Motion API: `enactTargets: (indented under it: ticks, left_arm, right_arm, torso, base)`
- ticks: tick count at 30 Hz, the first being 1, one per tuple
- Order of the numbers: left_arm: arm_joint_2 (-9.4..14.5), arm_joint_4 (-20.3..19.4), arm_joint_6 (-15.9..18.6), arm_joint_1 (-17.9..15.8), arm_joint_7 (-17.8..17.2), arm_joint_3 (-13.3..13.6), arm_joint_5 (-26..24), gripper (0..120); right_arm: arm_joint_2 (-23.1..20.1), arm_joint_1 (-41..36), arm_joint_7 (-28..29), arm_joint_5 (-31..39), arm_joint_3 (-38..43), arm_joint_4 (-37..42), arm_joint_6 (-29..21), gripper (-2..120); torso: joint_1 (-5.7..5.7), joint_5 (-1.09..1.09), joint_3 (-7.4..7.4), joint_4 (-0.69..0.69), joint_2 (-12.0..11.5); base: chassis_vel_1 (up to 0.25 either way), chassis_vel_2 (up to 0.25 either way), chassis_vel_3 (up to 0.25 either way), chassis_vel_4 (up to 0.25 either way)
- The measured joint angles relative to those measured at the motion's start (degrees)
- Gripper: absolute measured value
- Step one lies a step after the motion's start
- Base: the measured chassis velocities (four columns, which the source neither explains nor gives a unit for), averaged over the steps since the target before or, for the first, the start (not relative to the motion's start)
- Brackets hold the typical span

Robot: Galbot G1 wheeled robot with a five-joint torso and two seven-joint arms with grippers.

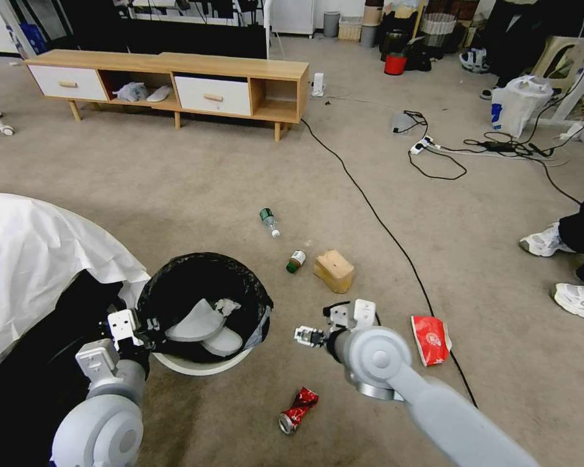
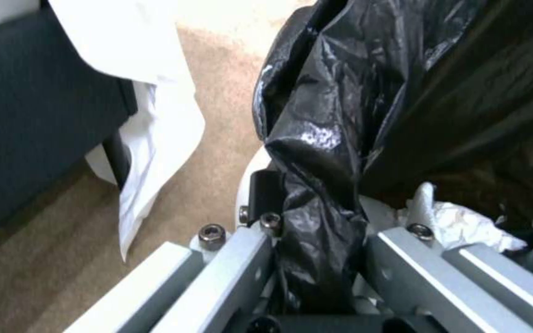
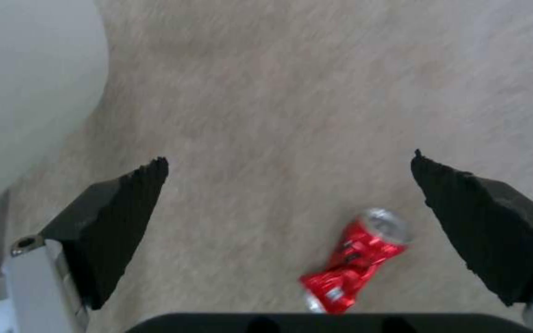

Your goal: Pick up the trash bin and place the garbage on the floor into it.

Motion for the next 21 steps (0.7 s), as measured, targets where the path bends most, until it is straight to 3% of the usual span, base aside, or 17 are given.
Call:
enactTargets:
  ticks: [5, 7, 10, 13, 21]
  left_arm:
    - [1.48, -1.22, 2.10, 0.15, -0.02, -1.65, -2.09, 1]
    - [2.89, -2.39, 3.96, 0.71, -0.16, -3.99, -4.56, 1]
    - [3.53, -2.82, 4.52, 0.99, -0.10, -5.05, -5.52, 1]
    - [5.16, -2.90, 5.09, 1.34, 0.28, -7.88, -7.08, 1]
    - [6.42, -1.33, 4.94, -0.10, 0.20, -9.12, -9.30, 1]
  right_arm:
    - [2.99, 1.39, 0.87, 1.21, -1.19, -2.08, -0.18, 100]
    - [5.11, 2.24, 1.29, 1.44, -1.85, -4.10, -0.51, 100]
    - [5.70, 2.54, 1.29, 1.58, -2.16, -4.86, -0.68, 100]
    - [7.26, 2.91, 2.16, 2.37, -2.81, -7.15, -0.78, 100]
    - [9.19, 2.95, 6.35, 6.03, -2.87, -11.07, -0.05, 100]
  torso:
    - [0.00, 0.00, 0.00, 0.00, 0.00]
    - [0.00, 0.00, 0.00, 0.01, 0.00]
    - [0.00, 0.00, 0.00, 0.01, 0.00]
    - [0.00, 0.00, 0.00, 0.00, 0.00]
    - [0.00, 0.00, 0.00, 0.00, 0.00]
  base:
    - [0.000, 0.000, 0.000, 0.000]
    - [0.000, 0.000, 0.000, 0.000]
    - [0.000, 0.000, 0.000, 0.000]
    - [0.000, 0.000, 0.000, 0.000]
    - [0.000, 0.000, 0.000, 0.000]
